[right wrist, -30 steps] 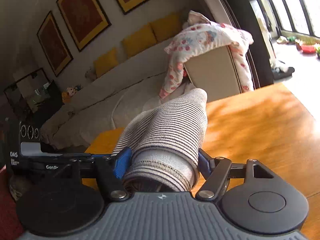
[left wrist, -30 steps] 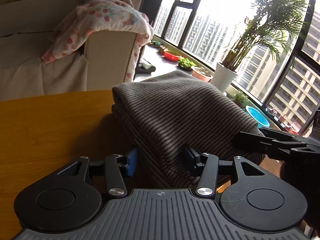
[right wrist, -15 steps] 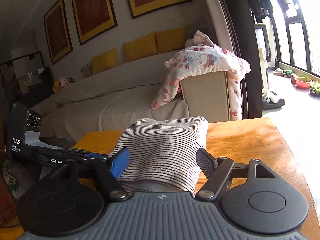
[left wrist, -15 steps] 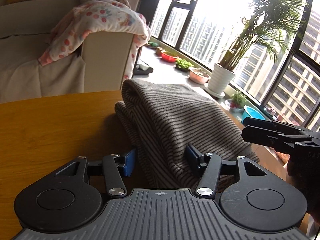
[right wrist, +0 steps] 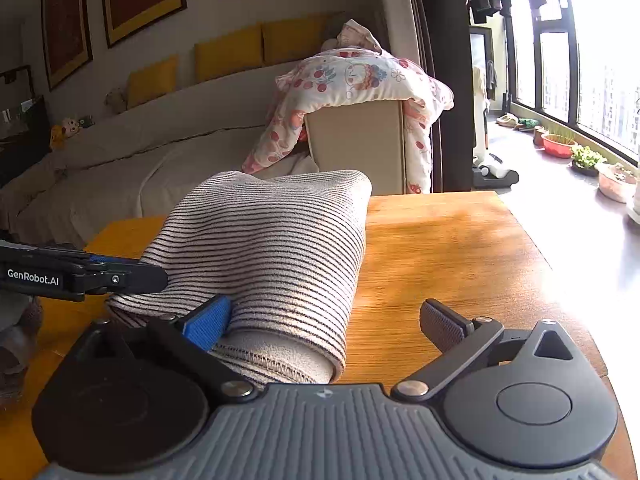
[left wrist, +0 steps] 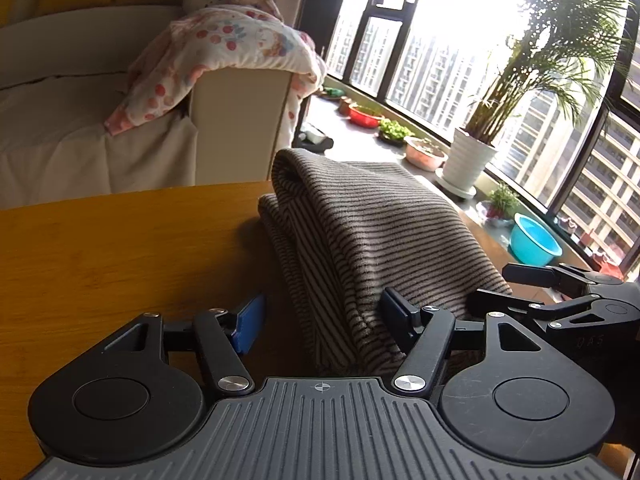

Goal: Fold clothes

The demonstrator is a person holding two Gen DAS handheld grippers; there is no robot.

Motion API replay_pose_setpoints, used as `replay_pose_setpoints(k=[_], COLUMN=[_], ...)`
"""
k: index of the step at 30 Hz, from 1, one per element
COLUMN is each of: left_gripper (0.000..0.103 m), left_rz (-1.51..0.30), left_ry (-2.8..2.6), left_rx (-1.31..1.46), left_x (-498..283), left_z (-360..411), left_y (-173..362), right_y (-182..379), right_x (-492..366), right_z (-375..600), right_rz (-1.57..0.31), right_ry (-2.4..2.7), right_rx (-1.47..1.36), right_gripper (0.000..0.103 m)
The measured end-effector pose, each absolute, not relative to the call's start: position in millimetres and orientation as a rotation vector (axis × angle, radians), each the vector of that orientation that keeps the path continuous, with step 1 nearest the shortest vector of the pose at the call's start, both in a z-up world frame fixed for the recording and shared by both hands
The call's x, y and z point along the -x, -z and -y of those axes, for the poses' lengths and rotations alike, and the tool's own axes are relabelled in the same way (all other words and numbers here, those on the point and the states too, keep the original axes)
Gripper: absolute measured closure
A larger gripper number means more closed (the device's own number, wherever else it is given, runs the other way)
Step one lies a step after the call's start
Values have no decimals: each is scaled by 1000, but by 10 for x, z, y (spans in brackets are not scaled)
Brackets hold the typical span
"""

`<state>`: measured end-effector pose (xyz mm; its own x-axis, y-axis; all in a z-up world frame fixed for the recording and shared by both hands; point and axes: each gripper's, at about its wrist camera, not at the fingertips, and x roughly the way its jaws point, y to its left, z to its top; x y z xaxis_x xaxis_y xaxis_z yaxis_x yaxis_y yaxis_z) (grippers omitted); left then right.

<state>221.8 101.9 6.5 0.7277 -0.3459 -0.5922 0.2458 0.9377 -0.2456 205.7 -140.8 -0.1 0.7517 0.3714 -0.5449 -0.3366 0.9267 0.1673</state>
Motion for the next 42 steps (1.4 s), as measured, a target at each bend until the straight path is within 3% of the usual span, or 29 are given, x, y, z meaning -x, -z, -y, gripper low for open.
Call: replay_pose_setpoints(k=[2,4,7,18,25,42], left_gripper=[33,13,0,0,0,0], left_rz=[-670,-659,-661,-754,-702,-701], left_ry=[296,275,280,32,-65,-158], left_rx=[153,150,157,94,20,39], left_x=[-2070,-1877,-1515,-859,-979,-1265], left_z=[-1026,-1034,-1022,-798,-669,-607], left_y=[-122,-169,-171,208,309,310], right_y=[-35,-73,-95,69,229,285], right_x=[-1968,-1807,-1524,-940,-1110,-1423], right_z=[1429,1434,1459,1581,1544,1463], right_rz=[-630,-630,-615,-656,-726,-695], right_ry=[-407,-422,-393,-288,-200,-234], right_rx=[-78,-67,-23,-30,30,71], right_gripper=[0,0,0,0,0,0])
